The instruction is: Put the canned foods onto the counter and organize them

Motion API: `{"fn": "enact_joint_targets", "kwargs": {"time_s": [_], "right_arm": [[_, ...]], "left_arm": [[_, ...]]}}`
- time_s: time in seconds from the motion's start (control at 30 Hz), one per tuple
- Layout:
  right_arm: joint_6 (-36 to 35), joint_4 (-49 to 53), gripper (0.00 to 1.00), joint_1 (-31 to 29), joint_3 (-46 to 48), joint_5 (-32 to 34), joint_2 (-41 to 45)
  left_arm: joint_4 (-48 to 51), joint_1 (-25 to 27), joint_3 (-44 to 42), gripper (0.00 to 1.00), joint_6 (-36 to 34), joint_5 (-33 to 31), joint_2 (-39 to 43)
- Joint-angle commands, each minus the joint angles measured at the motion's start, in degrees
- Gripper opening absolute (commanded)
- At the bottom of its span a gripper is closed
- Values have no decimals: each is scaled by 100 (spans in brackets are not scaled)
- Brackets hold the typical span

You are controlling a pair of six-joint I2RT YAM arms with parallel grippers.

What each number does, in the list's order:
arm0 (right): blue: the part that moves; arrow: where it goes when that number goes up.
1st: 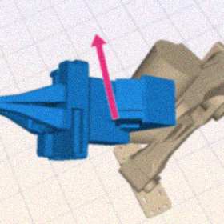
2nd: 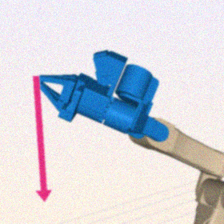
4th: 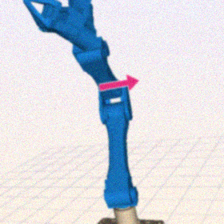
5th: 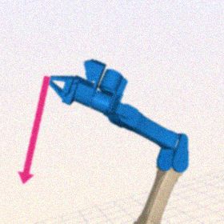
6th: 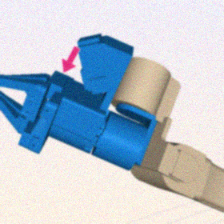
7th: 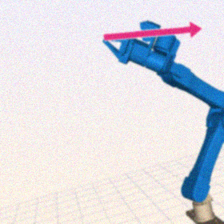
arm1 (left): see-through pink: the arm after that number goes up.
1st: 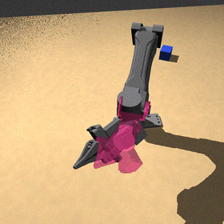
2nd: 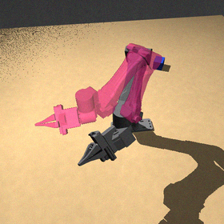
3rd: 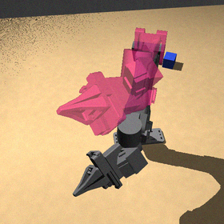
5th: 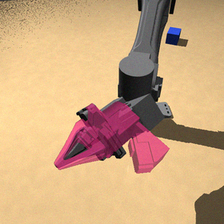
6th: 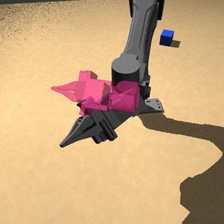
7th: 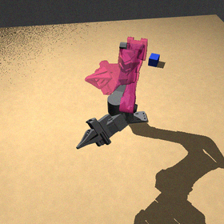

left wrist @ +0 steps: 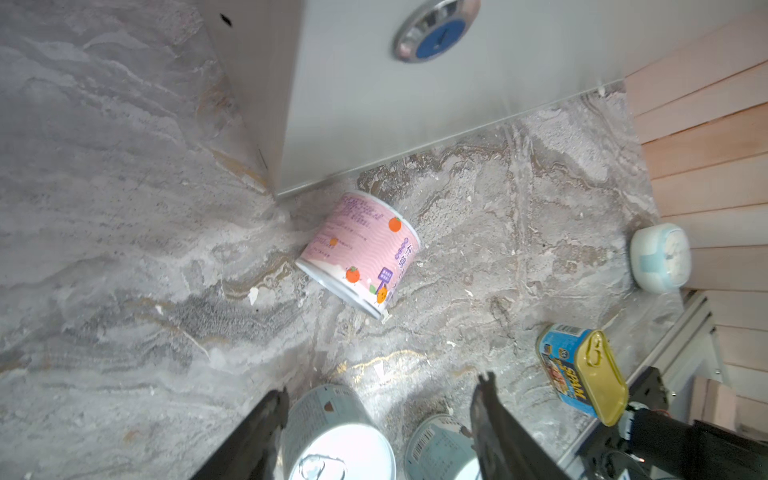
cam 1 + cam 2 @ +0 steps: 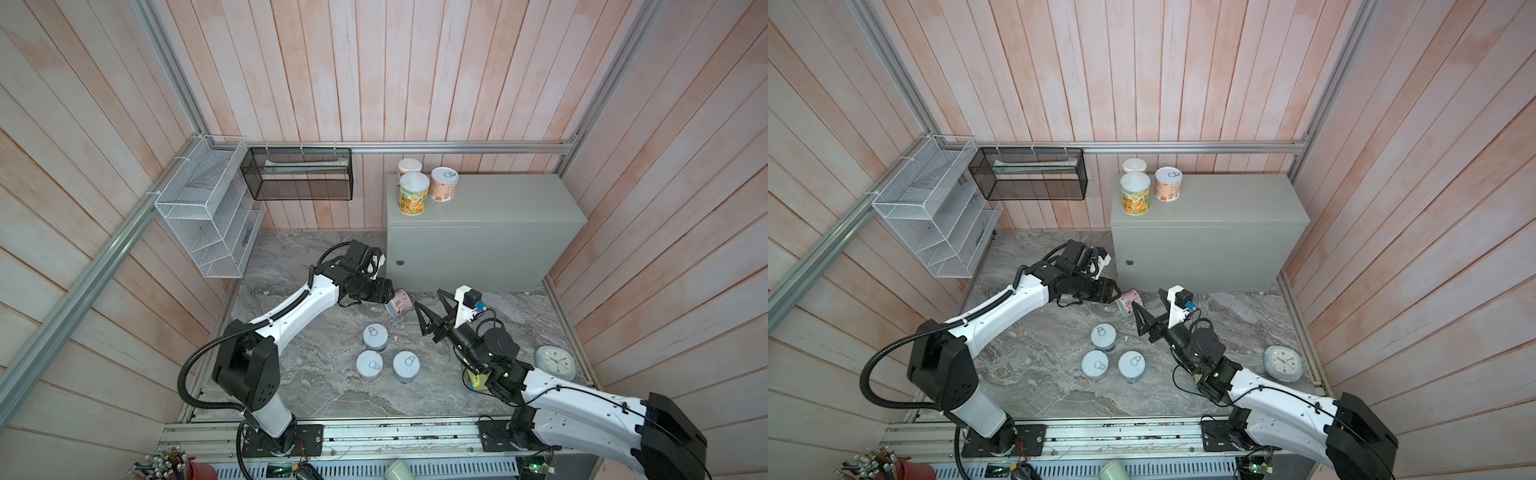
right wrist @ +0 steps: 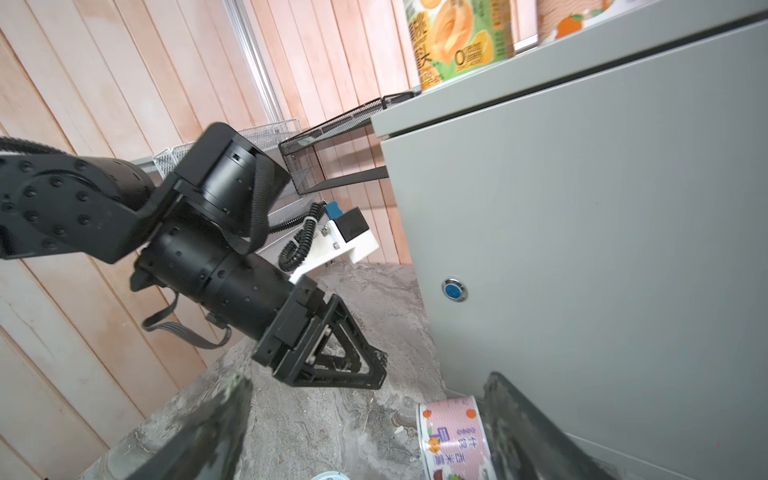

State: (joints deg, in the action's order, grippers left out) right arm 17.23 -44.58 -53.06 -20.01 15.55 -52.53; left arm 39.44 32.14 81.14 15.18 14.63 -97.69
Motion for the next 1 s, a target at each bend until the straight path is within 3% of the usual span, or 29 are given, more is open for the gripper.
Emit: {"fn": "enact_joint_targets", "kwargs": {"time_s": [0.0, 0.3, 0.6, 0.7, 0.97], "right_arm": [[149, 615, 88, 15, 279, 347, 471], [278, 1365, 89, 14, 608, 614, 1508], [421, 1686, 90, 16, 932, 702, 2223], [446, 1750, 90, 16, 955, 704, 2271], [427, 1902, 90, 9, 920, 746, 2376]], "left_arm": [[103, 264, 408, 72, -576, -492, -421], [-180, 512, 839, 73, -815, -1176, -1316], [-364, 653, 992, 77, -798, -2066, -1562], [-276, 653, 1152, 80, -329, -1930, -1622], [-221, 737, 1101, 81, 1708, -1730, -1585]]}}
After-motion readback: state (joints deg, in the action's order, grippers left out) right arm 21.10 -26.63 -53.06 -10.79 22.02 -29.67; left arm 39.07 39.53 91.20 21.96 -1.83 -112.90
